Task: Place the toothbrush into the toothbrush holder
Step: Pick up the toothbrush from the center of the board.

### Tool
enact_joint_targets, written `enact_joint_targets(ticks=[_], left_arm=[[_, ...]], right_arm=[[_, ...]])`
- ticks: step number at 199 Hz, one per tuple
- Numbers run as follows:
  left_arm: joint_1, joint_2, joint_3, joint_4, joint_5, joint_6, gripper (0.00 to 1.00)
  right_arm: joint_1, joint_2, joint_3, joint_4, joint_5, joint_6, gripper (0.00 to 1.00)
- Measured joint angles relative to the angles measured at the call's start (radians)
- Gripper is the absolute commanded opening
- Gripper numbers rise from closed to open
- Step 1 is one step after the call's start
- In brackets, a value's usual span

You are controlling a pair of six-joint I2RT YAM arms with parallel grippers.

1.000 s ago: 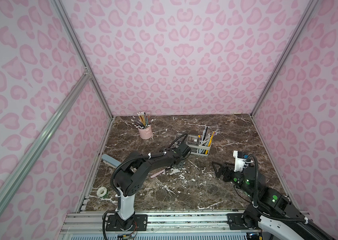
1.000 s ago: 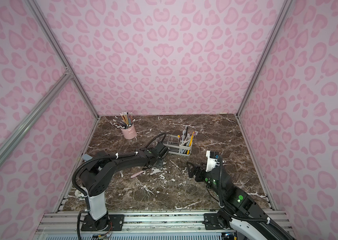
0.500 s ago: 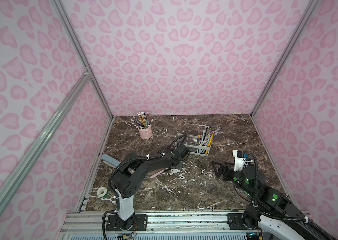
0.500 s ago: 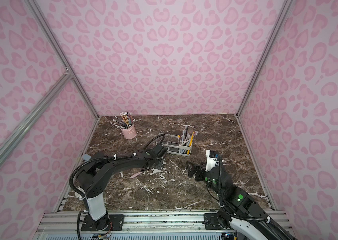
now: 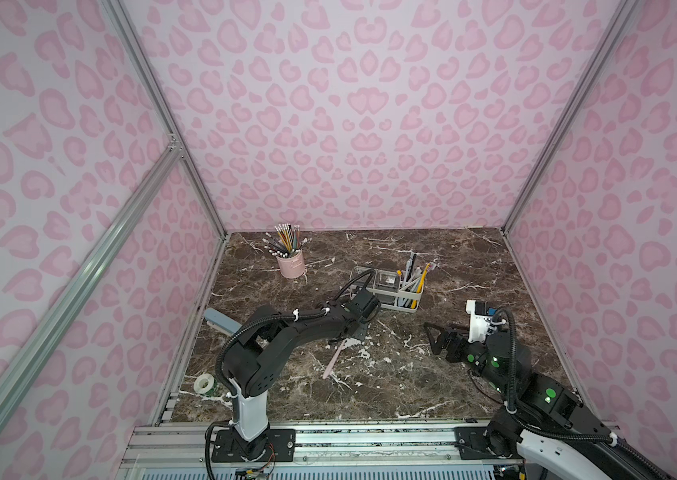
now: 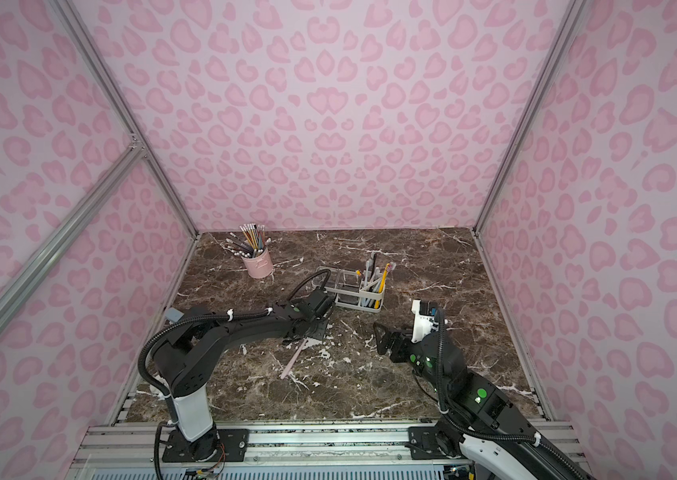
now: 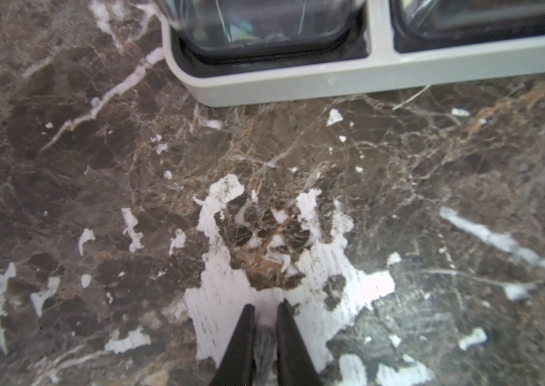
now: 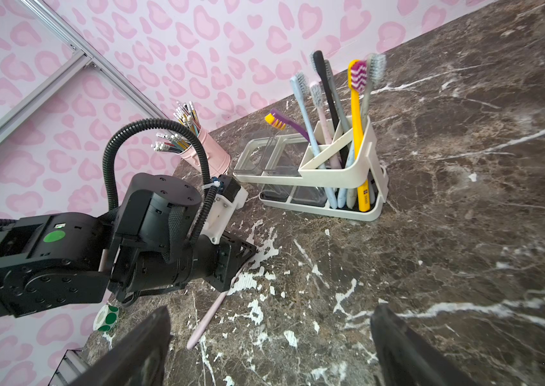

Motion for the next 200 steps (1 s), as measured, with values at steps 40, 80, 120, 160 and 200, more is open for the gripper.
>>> enact_joint_targets(ticks=[40,80,120,160,200], left_arm=[[0.003,-0.003,0.001,-0.003,0.004,0.0,0.12],[0.014,-0.013,0.011,-0.066,-0.012,0.0,0.03],[0.016,-0.03,0.035,-0.174,-0.027,-0.004,0.03],[0.017,-0.065,0.077,-0.33,-0.013,-0.016,0.03],[0.017,-0.107,0.141,-0.355,-0.014,-0.04,0.03]], right_arm=[[0.0,-0.004,-0.001,0.0,0.0,0.002,0.95],[0.0,0.002,-0.009,0.002,0.0,0.008,0.95],[0.0,0.01,-0.021,0.008,-0.005,0.008,0.95],[0.0,0.032,-0.063,0.045,-0.035,0.016,0.95],[0.0,0.066,-0.13,0.118,-0.119,0.022,0.95]])
